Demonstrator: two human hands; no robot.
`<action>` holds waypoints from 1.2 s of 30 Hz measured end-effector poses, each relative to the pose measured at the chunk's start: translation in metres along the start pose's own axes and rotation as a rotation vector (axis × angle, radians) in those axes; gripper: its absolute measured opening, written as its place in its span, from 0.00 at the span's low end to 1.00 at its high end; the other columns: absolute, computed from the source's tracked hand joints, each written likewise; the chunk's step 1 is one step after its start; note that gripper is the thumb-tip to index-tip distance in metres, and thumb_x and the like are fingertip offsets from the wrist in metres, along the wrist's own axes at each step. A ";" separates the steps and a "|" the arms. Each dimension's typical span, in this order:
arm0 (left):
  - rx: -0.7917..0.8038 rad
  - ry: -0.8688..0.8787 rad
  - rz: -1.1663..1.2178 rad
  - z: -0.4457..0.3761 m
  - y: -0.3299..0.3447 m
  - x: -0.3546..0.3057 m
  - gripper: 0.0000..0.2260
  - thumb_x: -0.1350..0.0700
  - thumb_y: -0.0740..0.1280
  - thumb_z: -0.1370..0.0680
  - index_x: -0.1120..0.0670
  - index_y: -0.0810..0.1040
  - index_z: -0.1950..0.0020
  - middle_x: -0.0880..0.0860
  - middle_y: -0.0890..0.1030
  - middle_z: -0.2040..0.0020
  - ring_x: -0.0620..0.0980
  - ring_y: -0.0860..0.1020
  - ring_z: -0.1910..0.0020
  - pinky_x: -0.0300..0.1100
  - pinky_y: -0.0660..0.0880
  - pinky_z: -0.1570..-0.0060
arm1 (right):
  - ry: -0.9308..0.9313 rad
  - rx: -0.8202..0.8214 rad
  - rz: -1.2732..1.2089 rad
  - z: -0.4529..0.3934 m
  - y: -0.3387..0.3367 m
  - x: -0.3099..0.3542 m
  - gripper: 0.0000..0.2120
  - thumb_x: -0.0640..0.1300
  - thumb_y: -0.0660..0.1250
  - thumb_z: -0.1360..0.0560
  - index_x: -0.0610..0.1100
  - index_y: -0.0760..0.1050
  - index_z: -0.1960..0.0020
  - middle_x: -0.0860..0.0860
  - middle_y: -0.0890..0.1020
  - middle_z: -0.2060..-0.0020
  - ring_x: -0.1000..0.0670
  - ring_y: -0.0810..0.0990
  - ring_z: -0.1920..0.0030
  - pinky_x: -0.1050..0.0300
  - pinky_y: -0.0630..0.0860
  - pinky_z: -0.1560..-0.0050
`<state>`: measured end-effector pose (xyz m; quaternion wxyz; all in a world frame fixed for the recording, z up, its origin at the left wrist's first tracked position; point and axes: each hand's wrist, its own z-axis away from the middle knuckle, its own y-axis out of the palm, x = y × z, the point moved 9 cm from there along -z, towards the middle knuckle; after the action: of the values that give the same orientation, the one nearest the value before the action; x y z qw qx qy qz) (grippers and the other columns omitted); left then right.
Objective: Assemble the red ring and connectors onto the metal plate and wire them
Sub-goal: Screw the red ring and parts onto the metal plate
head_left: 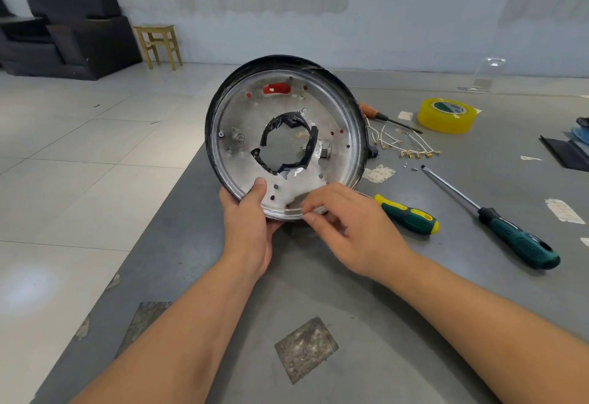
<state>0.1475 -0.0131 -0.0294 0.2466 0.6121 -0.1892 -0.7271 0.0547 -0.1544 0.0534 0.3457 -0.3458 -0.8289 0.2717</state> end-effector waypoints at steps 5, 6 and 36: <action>-0.007 -0.027 0.076 -0.001 -0.001 -0.001 0.16 0.59 0.65 0.16 0.53 0.73 0.27 0.59 0.83 0.36 0.62 0.84 0.40 0.66 0.83 0.52 | -0.037 0.035 -0.043 0.006 0.013 0.005 0.03 0.40 0.68 0.19 0.45 0.80 0.47 0.53 0.81 0.47 0.52 0.81 0.47 0.51 0.79 0.48; -0.006 -0.031 0.087 -0.001 -0.001 -0.001 0.16 0.59 0.65 0.15 0.52 0.73 0.27 0.59 0.84 0.36 0.62 0.84 0.40 0.68 0.83 0.51 | -0.044 0.031 -0.046 0.006 0.013 0.006 0.03 0.40 0.68 0.19 0.45 0.80 0.47 0.53 0.81 0.47 0.51 0.81 0.47 0.50 0.79 0.48; -0.063 0.001 0.040 0.002 -0.005 -0.003 0.16 0.55 0.64 0.14 0.53 0.73 0.26 0.56 0.85 0.37 0.59 0.85 0.40 0.61 0.85 0.52 | -0.028 0.057 -0.075 0.005 0.013 0.001 0.03 0.40 0.70 0.21 0.45 0.81 0.49 0.54 0.83 0.45 0.56 0.81 0.44 0.55 0.79 0.44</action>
<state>0.1452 -0.0077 -0.0297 0.2802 0.6004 -0.1781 -0.7275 0.0558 -0.1469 0.0418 0.3538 -0.3008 -0.8378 0.2870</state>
